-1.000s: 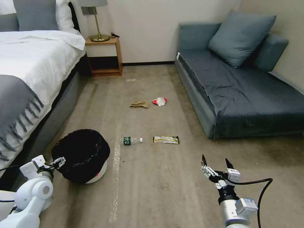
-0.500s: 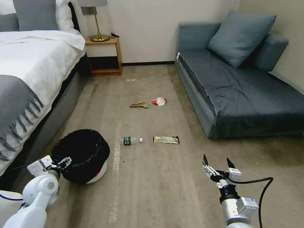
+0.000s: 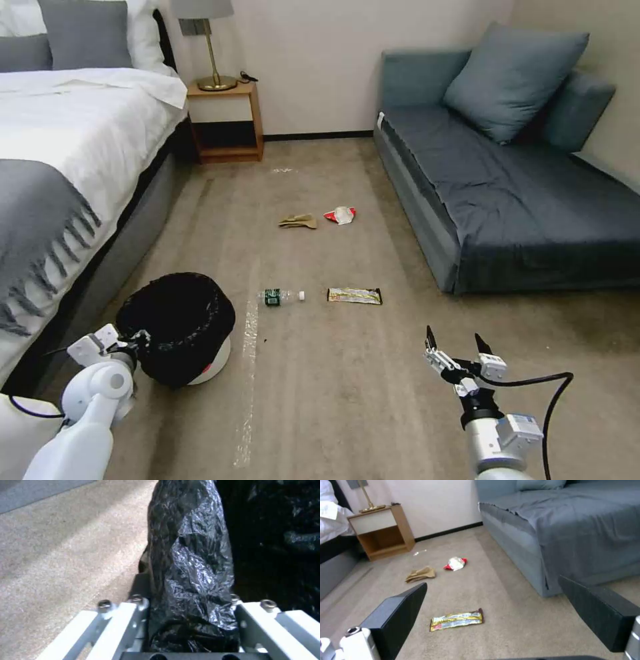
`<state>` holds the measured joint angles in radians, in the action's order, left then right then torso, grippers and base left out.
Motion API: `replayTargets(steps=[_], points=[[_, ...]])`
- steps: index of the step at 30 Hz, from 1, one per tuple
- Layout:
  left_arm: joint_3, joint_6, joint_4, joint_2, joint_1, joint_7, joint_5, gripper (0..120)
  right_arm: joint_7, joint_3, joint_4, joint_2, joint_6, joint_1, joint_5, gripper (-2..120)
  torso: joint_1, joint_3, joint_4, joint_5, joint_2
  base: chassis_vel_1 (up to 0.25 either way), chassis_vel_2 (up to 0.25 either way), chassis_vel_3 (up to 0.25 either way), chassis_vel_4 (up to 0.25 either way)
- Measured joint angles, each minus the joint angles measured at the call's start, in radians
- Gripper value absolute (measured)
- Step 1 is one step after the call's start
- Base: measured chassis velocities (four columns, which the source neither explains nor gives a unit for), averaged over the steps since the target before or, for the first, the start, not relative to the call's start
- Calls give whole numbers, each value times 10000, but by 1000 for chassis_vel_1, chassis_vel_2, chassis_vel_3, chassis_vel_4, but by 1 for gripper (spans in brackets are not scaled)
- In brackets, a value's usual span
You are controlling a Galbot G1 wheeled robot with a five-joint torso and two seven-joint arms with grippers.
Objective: Pick up the trash bin, then pick up the garbage on the floor and place it into the trash bin.
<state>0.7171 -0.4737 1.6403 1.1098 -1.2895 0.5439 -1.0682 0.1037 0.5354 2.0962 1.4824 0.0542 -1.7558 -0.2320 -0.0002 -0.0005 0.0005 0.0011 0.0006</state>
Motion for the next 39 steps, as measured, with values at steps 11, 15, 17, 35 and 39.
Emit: replayTargets(steps=[11,15,17,35,39], points=[[150,702,1223,44,-686,126,637,4,-75,-144,-53,33,74,-4,-168,100,3,15,-20,-50,-10,0,0,0,0],[304,1217,1958,167,-1045,142,1836,4,-127,-147,3,1,136,-83,-394,100,3,10,-9,-24,-10,0,0,0,0],[369,1577,2510,294,-1278,181,2623,4,-192,-140,35,-40,198,-125,-434,100,3,8,-5,-25,-9,0,0,0,0],[624,3492,3956,976,-3243,279,6422,4,-1116,-353,201,-351,747,-196,-1198,100,3,5,-5,-11,-8,0,0,0,0],[639,3565,3961,1017,-3311,268,6491,4,-1210,-374,124,-367,843,-159,-1222,100,3,5,-4,-11,-8,0,0,0,0]])
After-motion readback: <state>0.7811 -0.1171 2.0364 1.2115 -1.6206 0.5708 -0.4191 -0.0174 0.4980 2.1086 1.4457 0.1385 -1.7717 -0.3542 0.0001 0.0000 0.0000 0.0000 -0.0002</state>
